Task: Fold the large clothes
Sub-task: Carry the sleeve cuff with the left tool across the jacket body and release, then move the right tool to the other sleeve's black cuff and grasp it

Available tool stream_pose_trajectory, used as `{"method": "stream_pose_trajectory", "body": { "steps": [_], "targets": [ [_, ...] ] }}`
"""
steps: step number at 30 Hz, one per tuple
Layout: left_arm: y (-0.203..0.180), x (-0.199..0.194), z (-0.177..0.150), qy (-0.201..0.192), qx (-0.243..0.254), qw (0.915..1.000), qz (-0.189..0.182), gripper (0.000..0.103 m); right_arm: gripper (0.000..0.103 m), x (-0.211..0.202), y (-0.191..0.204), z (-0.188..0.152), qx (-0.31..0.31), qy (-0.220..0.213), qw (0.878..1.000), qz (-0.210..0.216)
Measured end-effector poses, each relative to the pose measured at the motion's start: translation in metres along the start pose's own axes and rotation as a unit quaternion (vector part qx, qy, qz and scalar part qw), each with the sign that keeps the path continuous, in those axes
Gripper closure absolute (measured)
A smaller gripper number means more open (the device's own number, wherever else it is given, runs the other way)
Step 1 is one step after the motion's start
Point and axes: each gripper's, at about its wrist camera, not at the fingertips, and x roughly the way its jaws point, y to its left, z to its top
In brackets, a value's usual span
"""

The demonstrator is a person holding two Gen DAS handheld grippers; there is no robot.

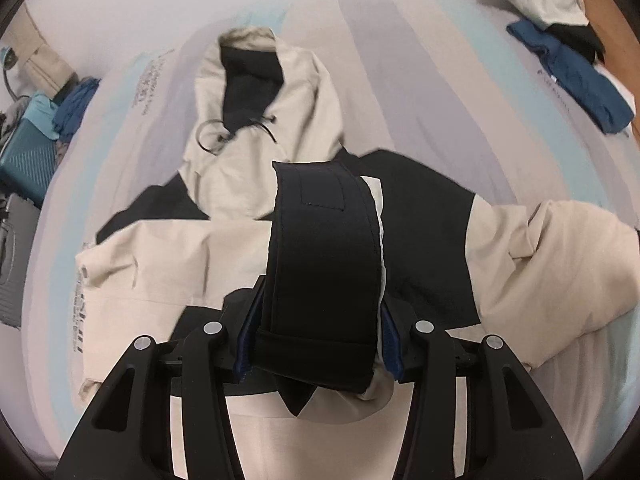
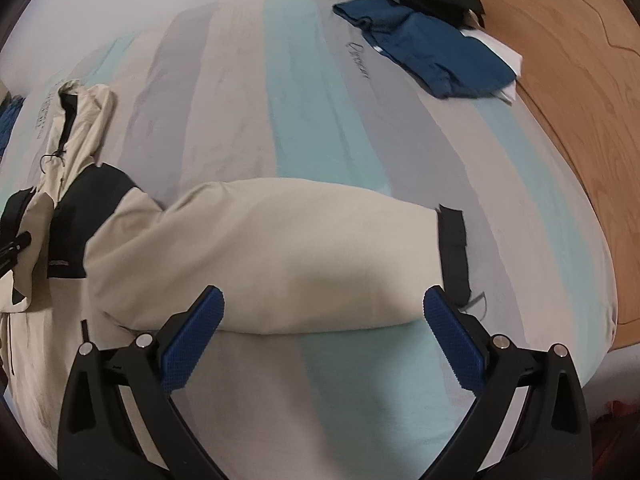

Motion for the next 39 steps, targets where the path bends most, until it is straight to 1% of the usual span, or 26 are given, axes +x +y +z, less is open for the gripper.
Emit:
{"method": "stream_pose_trajectory", "body": {
  "steps": [6, 9, 12, 14, 15, 16, 18, 24, 27, 30, 32, 34, 36, 38, 39],
  "targets": [
    [-0.021, 0.016, 0.000, 0.007, 0.019, 0.9998, 0.005, 0.054, 0.007, 0.020, -0.020, -0.005, 0.007, 0.012, 1.000, -0.005],
    [-0.029, 0.023, 0.000, 0.016, 0.019, 0.9997, -0.004, 0.047, 0.007, 0.032, -0.030, -0.009, 0.011, 0.021, 1.000, -0.009],
    [-0.037, 0.026, -0.001, 0.021, 0.022, 0.9993, -0.023, 0.046, 0.007, 0.039, -0.038, -0.011, 0.011, 0.026, 1.000, -0.008],
    [-0.045, 0.023, -0.001, 0.013, 0.029, 0.9986, -0.041, 0.044, 0.007, 0.044, -0.046, -0.011, 0.011, 0.029, 1.000, -0.005],
    [-0.050, 0.022, -0.001, 0.011, 0.032, 0.9983, -0.046, 0.043, 0.007, 0.045, -0.049, -0.012, 0.012, 0.030, 0.999, -0.003],
    [-0.055, 0.021, -0.001, 0.011, 0.037, 0.9976, -0.058, 0.039, 0.007, 0.047, -0.054, -0.012, 0.014, 0.032, 0.999, 0.001],
    [-0.064, 0.024, -0.001, 0.016, 0.043, 0.9966, -0.068, 0.036, 0.007, 0.051, -0.066, -0.011, 0.019, 0.036, 0.999, 0.008],
    [-0.091, 0.026, -0.001, 0.025, 0.039, 0.9927, -0.111, 0.034, 0.007, 0.062, -0.111, -0.013, 0.030, 0.043, 0.999, 0.010],
    [-0.114, 0.022, -0.004, 0.022, 0.054, 0.9900, -0.129, 0.031, 0.007, 0.067, -0.135, -0.016, 0.048, 0.046, 0.998, 0.016],
    [-0.130, 0.024, -0.006, 0.025, 0.059, 0.9882, -0.139, 0.030, 0.007, 0.076, -0.155, -0.019, 0.071, 0.053, 0.996, 0.019],
    [-0.142, 0.025, -0.007, 0.027, 0.063, 0.9864, -0.149, 0.025, 0.007, 0.085, -0.162, -0.021, 0.082, 0.065, 0.994, 0.035],
    [-0.157, 0.027, -0.009, 0.035, 0.077, 0.9830, -0.163, 0.025, 0.007, 0.093, -0.164, -0.023, 0.089, 0.071, 0.992, 0.045],
    [-0.171, 0.028, -0.008, 0.036, 0.091, 0.9809, -0.168, 0.025, 0.008, 0.104, -0.168, -0.025, 0.103, 0.082, 0.989, 0.068],
    [-0.180, 0.029, -0.005, 0.036, 0.100, 0.9794, -0.171, 0.022, 0.019, 0.117, -0.173, -0.027, 0.120, 0.097, 0.984, 0.089],
    [-0.184, 0.027, -0.002, 0.033, 0.102, 0.9790, -0.173, 0.020, 0.021, 0.121, -0.174, -0.028, 0.126, 0.101, 0.982, 0.096]
  ]
}}
